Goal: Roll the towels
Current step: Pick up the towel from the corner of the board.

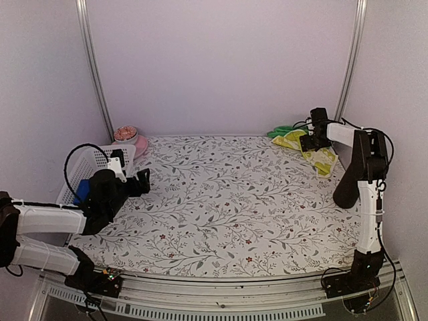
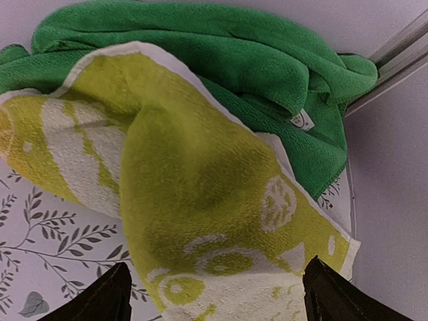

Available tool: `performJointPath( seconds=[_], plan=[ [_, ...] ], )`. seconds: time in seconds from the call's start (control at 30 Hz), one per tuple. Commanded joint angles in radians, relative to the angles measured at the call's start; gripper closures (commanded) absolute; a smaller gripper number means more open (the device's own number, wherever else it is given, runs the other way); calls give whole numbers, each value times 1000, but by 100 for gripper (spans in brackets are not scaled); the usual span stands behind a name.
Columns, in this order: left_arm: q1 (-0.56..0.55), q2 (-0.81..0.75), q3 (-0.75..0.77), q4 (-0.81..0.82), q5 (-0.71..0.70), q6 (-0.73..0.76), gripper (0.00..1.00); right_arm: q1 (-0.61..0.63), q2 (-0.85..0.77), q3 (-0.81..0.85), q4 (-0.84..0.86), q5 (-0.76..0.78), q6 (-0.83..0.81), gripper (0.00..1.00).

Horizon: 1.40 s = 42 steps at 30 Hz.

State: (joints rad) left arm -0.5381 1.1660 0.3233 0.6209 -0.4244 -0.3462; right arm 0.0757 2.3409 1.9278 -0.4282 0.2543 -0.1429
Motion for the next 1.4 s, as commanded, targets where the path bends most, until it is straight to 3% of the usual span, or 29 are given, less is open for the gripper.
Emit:
performJointPath(
  seconds=[0.0,0.63,0.87,1.03,1.23,1.37],
  plan=[
    [-15,-14,-18,53,3,-6,3,-13,50,40,-12,-4,-5,13],
    [-16,8,-4,53,23,4,3,-16,60,4,-21,-177,-14,24],
    [-15,8,-1,51,29,4,3,-16,101,8,-21,-50,-11,31],
    [-15,14,3,48,38,6,3,-16,109,8,-21,-58,-27,50],
    [-16,34,15,46,50,6,3,-15,53,4,-15,-74,-27,96],
    [-15,46,21,44,54,7,3,-6,-59,-33,8,-93,-24,98]
  ],
)
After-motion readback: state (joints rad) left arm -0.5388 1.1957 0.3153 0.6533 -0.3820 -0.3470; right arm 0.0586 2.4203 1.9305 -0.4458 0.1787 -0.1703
